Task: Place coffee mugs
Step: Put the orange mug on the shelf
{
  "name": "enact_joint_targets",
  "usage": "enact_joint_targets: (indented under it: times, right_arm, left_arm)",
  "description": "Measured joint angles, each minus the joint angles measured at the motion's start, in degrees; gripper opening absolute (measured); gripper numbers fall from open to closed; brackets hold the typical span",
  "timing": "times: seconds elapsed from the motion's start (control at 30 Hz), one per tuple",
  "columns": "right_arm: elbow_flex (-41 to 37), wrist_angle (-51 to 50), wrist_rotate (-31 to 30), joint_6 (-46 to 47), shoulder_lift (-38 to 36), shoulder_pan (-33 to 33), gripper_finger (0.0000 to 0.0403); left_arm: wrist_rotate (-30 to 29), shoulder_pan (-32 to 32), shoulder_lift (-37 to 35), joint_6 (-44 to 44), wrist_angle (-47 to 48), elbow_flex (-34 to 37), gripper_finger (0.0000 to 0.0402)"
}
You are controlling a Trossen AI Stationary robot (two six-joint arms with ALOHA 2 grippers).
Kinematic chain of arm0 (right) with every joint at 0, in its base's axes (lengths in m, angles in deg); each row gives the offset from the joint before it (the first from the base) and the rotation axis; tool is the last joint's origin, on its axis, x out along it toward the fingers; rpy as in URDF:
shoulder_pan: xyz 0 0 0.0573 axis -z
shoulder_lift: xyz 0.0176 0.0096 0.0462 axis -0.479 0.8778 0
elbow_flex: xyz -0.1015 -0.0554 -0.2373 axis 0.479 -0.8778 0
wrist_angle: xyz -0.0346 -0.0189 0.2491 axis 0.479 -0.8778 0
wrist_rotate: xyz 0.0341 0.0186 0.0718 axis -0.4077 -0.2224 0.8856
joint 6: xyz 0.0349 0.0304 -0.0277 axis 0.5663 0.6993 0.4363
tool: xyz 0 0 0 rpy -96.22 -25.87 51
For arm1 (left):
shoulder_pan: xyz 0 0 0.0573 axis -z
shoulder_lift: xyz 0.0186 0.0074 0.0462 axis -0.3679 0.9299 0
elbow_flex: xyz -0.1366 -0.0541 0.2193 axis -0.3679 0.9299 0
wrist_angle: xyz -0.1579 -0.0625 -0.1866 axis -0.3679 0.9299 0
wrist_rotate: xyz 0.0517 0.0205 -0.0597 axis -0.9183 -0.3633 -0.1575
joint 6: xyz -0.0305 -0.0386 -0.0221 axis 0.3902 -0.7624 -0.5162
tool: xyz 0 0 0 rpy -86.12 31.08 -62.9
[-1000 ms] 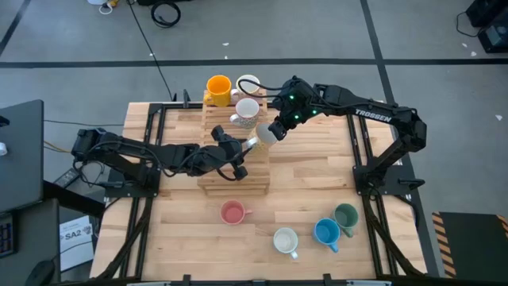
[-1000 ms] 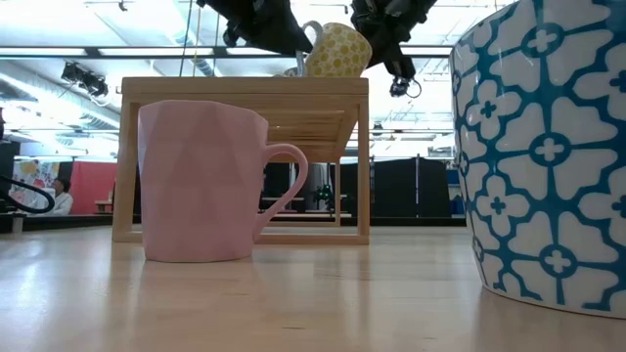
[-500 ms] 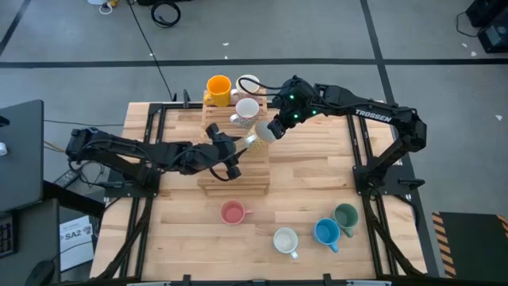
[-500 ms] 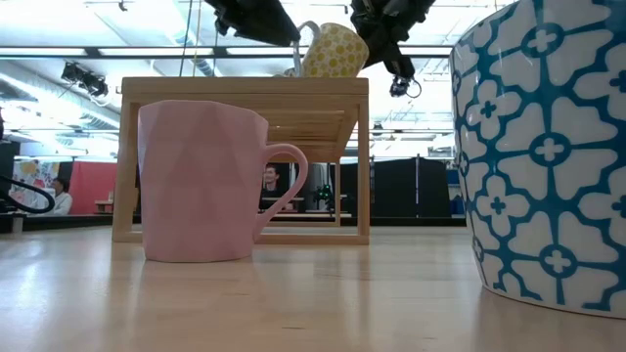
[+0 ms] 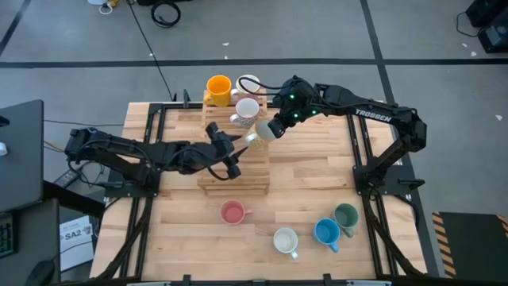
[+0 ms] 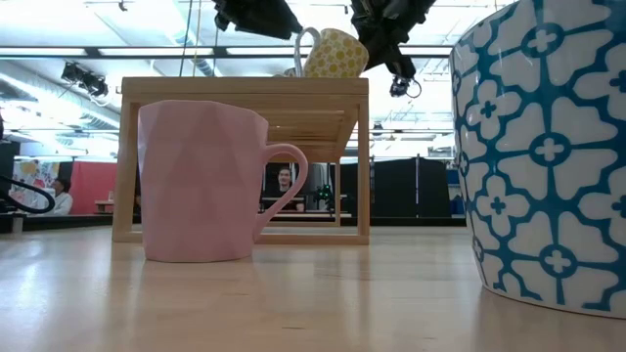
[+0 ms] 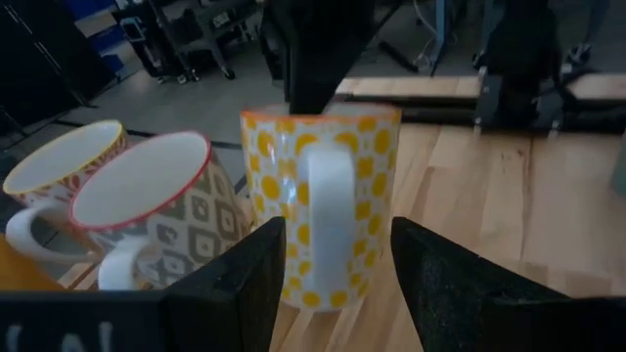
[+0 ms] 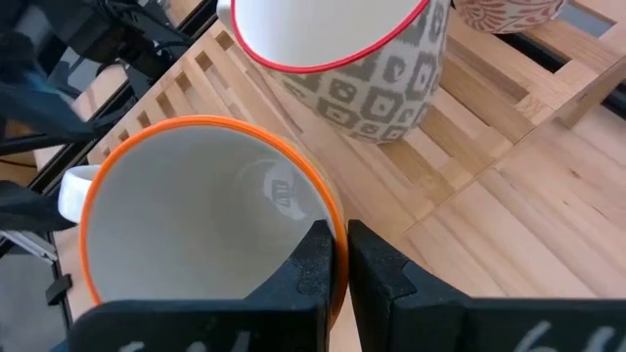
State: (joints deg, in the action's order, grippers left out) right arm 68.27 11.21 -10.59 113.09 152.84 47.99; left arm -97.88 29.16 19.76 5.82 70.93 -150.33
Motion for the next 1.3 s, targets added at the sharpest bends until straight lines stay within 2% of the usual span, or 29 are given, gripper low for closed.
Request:
enact_joint_targets:
  times: [0.2, 0.57, 0.67, 1.3]
  right_arm:
    - [0.0, -0.04, -1.07, 0.0, 0.0, 0.0, 0.0026]
    - [0.0, -0.04, -1.27, 0.01, 0.0, 0.0, 0.0026]
    - [0.0, -0.04, -1.27, 0.2, 0.0, 0.0, 0.0027]
    - [0.0, 0.0, -1.35, 0.44, 0.07, 0.04, 0.0027]
  left_arm:
    - [0.92, -0.66, 0.07, 0.11, -4.02, 0.0, 0.0192]
    - [9.58, -5.21, 0.13, -1.45, -5.0, 0.0, 0.0192]
    - [9.92, -5.61, 0.13, -1.48, -4.33, 0.0, 0.019]
    - [10.1, -6.43, 0.17, -2.41, -0.87, 0.0, 0.0092]
